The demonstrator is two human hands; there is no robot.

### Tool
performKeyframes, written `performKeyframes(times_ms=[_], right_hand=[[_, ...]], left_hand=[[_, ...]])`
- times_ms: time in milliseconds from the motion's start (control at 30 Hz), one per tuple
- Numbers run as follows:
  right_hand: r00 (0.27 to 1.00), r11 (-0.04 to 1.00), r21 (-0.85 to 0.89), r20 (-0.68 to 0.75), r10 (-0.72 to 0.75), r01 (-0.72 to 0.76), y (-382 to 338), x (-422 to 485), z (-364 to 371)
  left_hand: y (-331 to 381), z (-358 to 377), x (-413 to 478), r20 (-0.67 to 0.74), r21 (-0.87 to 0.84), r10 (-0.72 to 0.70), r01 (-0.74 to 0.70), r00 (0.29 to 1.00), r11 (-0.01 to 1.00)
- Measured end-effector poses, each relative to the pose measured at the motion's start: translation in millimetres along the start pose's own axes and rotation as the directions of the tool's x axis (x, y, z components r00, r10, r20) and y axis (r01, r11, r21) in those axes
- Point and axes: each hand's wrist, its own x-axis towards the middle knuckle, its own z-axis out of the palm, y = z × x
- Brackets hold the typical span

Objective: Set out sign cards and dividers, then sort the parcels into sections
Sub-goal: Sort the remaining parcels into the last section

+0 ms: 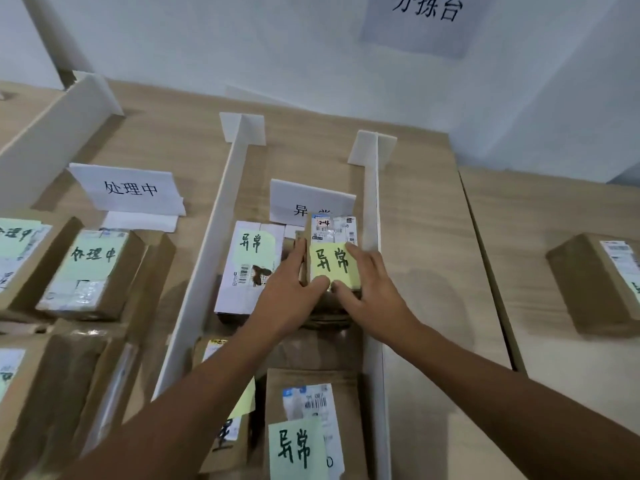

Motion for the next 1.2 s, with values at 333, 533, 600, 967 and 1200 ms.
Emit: performKeyframes(times_ms=[333,533,600,967,1200], right_hand=[[0.994,0.996,-0.088,0.105,-0.01,0.019,-11.9,0.8,-12.8],[0.988,0.985,-0.122,-0.08,-0.133,0.122,-9.1,-43.6,-87.7],[0.972,0.968,-0.197,-0.144,-0.186,0.157,15.8,-67.9,-134.5],[0.917,0.935,-0.339,-0.397,-0.042,-0.104,189.1,-195.7,-409.3],[0.913,0.916,-0.338,-0.403,0.065,-0.215,302.1,-208.0,-491.7]], left_hand=[[12.8,0.1,-7.4,-0.031,0.072,0.011,-0.009,0.999,0.997],[74.2,6.8,-38.2,-0.249,0.217,0.182,-0.129,0.951,0.968],[107.9,22.6,-50.3,-0.245,0.225,0.277,-0.224,0.929,0.948],[275.6,290.0,-58.6,0.071,0.181,0.466,-0.471,0.882,0.863],[311.9,425.7,-14.8,0.139,0.194,0.425,-0.445,0.895,0.874]])
